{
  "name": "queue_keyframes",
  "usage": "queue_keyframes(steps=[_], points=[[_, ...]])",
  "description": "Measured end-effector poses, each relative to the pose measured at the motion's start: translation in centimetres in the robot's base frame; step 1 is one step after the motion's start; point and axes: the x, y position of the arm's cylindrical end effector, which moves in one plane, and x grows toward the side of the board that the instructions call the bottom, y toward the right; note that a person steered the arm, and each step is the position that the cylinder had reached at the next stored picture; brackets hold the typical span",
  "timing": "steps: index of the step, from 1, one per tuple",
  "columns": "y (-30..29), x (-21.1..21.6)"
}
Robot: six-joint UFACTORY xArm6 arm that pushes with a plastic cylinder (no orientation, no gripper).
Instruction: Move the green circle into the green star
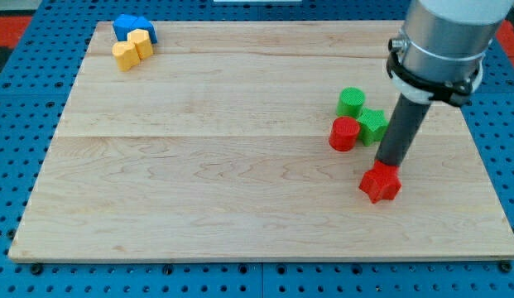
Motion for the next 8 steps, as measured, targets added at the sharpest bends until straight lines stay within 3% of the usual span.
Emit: queue_keyframes(steps=[1,3,5,6,8], points=[[0.0,-1.0],[5.1,-8.9],[1.1,-14.4],[-3.7,-18.9],[-6.1,-15.0]])
